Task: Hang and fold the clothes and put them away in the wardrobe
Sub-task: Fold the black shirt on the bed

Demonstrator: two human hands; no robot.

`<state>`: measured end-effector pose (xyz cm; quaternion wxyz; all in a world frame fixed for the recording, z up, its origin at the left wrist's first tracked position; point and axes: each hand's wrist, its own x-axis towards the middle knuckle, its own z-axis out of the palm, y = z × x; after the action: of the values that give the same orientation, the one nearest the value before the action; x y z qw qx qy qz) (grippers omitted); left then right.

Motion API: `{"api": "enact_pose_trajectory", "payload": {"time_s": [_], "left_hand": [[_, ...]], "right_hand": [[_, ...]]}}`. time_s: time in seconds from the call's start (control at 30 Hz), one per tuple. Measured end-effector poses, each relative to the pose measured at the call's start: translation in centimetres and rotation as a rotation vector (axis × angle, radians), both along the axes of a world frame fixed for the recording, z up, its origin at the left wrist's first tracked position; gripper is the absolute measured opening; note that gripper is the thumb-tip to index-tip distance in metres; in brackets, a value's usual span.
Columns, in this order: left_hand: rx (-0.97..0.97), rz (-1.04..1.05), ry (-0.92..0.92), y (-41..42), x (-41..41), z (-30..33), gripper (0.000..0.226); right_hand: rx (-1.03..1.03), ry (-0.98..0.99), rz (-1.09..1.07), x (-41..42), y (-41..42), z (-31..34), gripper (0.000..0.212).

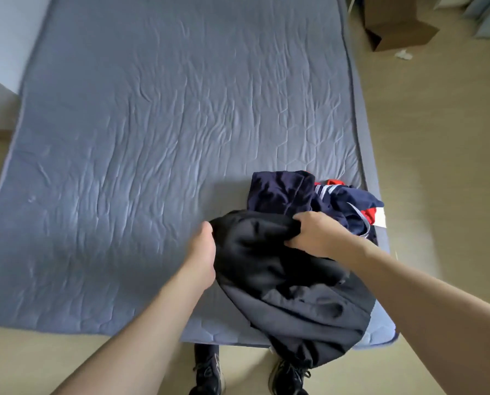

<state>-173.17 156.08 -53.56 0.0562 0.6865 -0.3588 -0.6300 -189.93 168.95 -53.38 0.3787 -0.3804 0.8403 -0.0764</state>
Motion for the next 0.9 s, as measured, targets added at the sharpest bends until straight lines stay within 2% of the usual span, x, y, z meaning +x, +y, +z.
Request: {"api": "enact_pose_trajectory", "payload": {"time_s": [0.07,0.17,0.33,0.43,0.73,0.83,0.9], "left_hand": [[-0.043,0.064,0.026,-3.3,0.0,2.1,0.028],[-0.160,0.032,-0.008,-7.8,0.5,5.4,0.029],[-0.473,0.005,-0.034,-14.6,2.5,11.8,0.030],[-0.612,0.042,-0.002,-18.6,3.9,16.8,0.033],[-1.040,0.081,0.186,-29.3,8.9,31.5,0.032],[-1.264,0.107,0.219,-31.4,10.0,36.5,0.029],[-1.421,0.071,0.199,-31.9,11.1,38.6,0.022]], "right_hand": [[-0.131,0.008,-0.122,0.4,-3.6,2.5,0.024],[-0.292,-0.036,-0.309,1.6,-8.7,5.8,0.018],[-0.518,-0.188,-0.556,4.7,-16.3,10.7,0.012],[-0.619,-0.246,-0.556,6.4,-20.8,14.9,0.009],[-0.845,-0.231,-0.489,10.3,-32.4,30.3,0.014],[-0.976,-0.156,-0.413,11.1,-35.0,35.8,0.020],[-1.046,-0.018,-0.309,11.5,-36.0,38.4,0.023]]}}
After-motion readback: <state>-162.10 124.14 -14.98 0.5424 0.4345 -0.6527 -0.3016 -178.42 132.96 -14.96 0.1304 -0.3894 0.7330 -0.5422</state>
